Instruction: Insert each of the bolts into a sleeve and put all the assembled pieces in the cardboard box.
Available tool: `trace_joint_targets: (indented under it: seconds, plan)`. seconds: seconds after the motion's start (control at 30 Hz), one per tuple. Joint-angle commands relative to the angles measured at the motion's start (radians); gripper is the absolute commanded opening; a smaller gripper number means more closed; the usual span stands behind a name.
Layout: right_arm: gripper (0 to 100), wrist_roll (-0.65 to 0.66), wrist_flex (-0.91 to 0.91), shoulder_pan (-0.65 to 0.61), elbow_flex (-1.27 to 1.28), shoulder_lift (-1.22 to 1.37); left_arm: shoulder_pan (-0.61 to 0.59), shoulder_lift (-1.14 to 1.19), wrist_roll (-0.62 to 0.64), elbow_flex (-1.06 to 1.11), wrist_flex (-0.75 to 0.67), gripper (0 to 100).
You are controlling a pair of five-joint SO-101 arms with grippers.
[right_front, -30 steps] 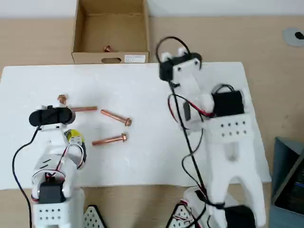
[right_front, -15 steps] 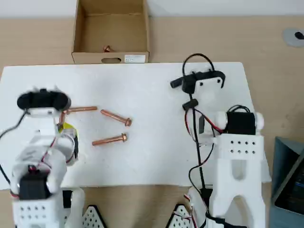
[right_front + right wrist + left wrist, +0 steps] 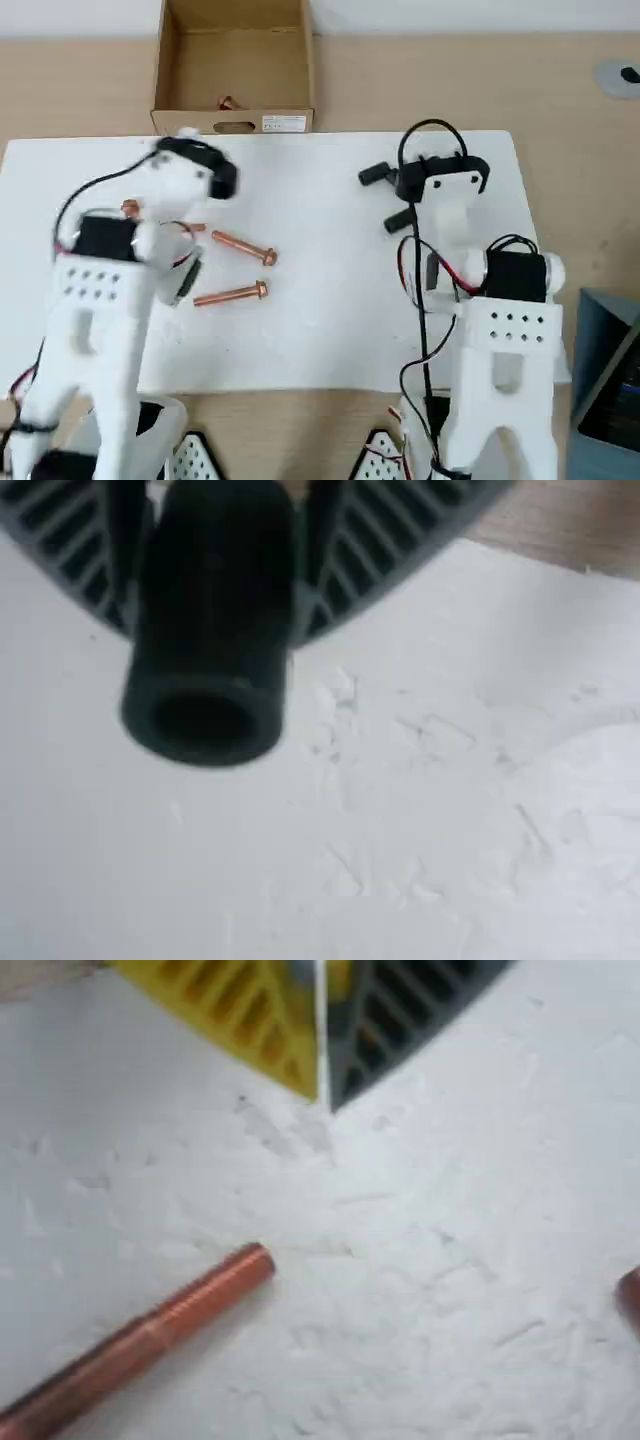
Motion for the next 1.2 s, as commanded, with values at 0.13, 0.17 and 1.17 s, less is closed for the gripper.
trace_joint_targets:
  seconds: [0.13,0.17,1.17]
  plan:
    - [1.0,-0.003,-0.014,0.013,-0.001,-0.021,0.107,0.2,-0.173,-0.101,0.009,1]
    - [1.0,-0.003,-0.014,0.013,-0.001,-0.021,0.115,0.225,-0.195,-0.107,0.008,1]
    - [1.0,-0.003,-0.014,0.01,-0.001,-0.019,0.262,0.55,-0.404,-0.192,-0.118,12]
